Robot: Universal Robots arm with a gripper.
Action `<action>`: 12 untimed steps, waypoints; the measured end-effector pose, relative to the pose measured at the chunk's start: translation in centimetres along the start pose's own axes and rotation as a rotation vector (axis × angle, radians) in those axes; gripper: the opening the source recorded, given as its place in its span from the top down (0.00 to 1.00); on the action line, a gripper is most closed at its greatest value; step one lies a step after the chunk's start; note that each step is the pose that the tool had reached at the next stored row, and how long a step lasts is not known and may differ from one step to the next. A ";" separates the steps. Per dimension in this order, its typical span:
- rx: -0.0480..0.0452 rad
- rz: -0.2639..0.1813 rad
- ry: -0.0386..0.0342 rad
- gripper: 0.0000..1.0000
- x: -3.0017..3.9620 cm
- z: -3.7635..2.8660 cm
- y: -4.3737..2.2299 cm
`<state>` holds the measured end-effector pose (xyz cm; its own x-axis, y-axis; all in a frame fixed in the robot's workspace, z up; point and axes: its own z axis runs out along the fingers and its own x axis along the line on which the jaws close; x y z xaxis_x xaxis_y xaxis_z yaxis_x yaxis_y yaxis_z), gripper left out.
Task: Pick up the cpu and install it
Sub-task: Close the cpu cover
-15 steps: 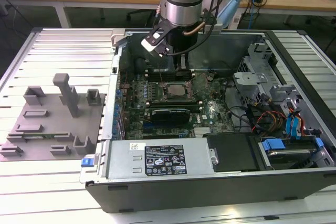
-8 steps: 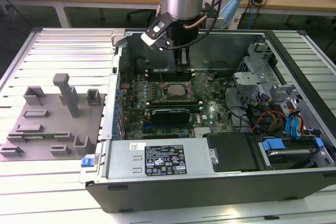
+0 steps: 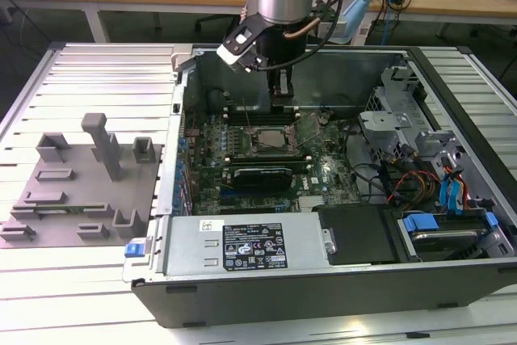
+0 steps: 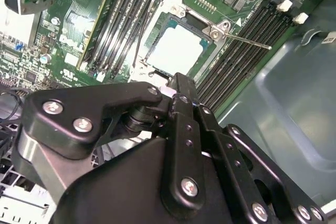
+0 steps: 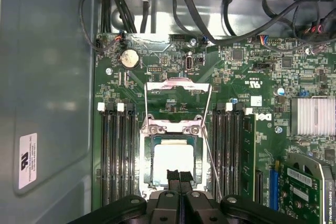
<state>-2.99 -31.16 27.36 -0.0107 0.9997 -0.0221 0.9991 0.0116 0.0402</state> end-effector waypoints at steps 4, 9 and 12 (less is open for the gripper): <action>0.0003 0.000 -0.0001 0.89 -0.01 0.03 0.73; 0.0011 0.001 0.0000 0.89 -0.04 0.08 2.07; 0.0022 0.001 -0.0001 0.89 -0.08 0.13 3.17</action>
<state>0.18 -31.21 27.37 -0.0101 0.9997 -0.0222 0.9992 0.0109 0.0380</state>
